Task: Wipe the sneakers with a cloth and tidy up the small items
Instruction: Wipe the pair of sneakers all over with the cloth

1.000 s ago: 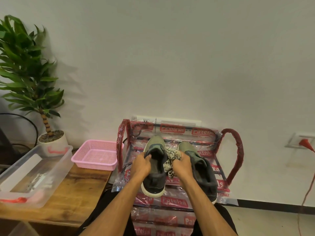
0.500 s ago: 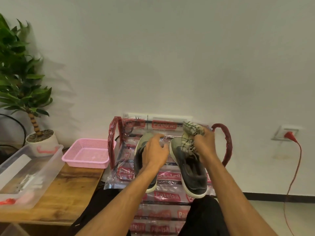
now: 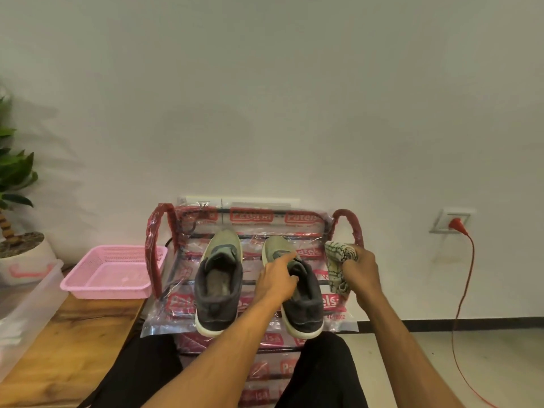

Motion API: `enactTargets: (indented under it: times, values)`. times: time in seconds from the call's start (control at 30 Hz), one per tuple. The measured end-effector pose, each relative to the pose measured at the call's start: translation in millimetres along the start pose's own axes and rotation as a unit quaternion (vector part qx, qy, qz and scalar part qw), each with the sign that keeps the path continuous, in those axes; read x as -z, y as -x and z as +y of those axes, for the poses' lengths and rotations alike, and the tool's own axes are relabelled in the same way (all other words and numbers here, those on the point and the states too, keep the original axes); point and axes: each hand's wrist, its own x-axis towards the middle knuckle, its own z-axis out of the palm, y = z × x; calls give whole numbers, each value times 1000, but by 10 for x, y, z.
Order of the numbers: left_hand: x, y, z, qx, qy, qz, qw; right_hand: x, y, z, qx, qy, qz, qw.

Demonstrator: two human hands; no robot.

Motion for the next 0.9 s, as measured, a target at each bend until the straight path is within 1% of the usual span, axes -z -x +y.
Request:
enactTargets:
  times: [0.17, 0.33, 0.43, 0.73, 0.8, 0.9]
  values:
    - [-32, -26, 57, -1, -38, 48, 998, 22, -5, 184, -9, 27, -2, 1000]
    - [10, 43, 45, 10, -18, 75, 997, -61, -19, 268, -30, 29, -20, 999]
    - [83, 44, -4, 19, -9, 87, 996, -109, 8, 254, -31, 23, -33, 999]
    - [320, 29, -180, 50, -40, 165, 984, -413, 93, 165, -28, 32, -78, 996]
    - [312, 36, -183, 50, -49, 166, 984, -478, 121, 149, -22, 39, -80, 996]
    - [295, 16, -171, 37, -97, 151, 983, -532, 154, 137, -25, 40, -78, 996]
